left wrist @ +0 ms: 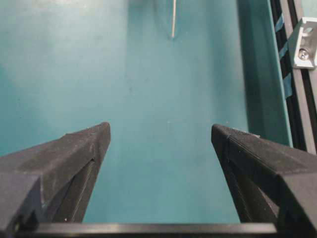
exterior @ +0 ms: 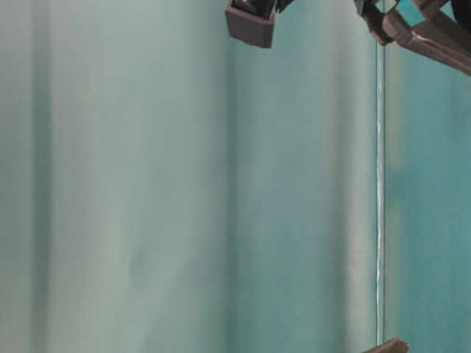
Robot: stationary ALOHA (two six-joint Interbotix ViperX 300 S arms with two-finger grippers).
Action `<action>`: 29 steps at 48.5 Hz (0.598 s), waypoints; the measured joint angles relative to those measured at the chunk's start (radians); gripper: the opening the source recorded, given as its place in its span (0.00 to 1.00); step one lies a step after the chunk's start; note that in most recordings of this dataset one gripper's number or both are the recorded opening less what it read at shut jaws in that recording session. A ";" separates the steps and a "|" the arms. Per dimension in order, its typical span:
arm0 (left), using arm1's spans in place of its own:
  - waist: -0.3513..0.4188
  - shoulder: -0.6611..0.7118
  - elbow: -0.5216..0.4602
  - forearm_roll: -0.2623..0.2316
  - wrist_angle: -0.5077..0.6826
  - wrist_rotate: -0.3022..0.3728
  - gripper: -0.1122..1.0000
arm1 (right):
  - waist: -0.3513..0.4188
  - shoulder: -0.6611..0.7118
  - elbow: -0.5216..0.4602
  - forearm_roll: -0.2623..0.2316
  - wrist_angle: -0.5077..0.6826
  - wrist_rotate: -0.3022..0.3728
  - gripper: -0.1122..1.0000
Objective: Insert the wire through the hole in the metal fitting marked with a red label. (retake)
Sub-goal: 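Lower the right gripper and close it on the white wire, then lift the wire with the right gripper and pull it off the fixture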
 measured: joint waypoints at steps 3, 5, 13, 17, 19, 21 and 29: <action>0.000 -0.002 0.000 0.000 -0.002 -0.002 0.62 | 0.000 -0.020 -0.002 0.000 0.002 0.000 0.12; 0.000 -0.003 0.000 0.000 -0.002 -0.002 0.62 | 0.000 -0.037 0.000 0.002 0.009 0.000 0.12; 0.000 -0.031 0.000 0.000 0.002 -0.003 0.62 | -0.005 -0.124 -0.002 0.000 0.072 -0.003 0.12; 0.000 -0.051 0.000 0.000 0.003 -0.003 0.62 | -0.008 -0.178 -0.002 -0.002 0.117 -0.005 0.12; 0.000 -0.061 0.000 0.000 0.003 -0.003 0.62 | -0.011 -0.204 -0.002 -0.002 0.135 -0.006 0.12; 0.000 -0.072 0.000 0.000 0.005 -0.003 0.62 | -0.012 -0.224 -0.002 -0.003 0.149 -0.006 0.12; 0.000 -0.117 0.000 0.000 0.017 -0.006 0.62 | -0.015 -0.301 0.000 -0.012 0.190 -0.006 0.12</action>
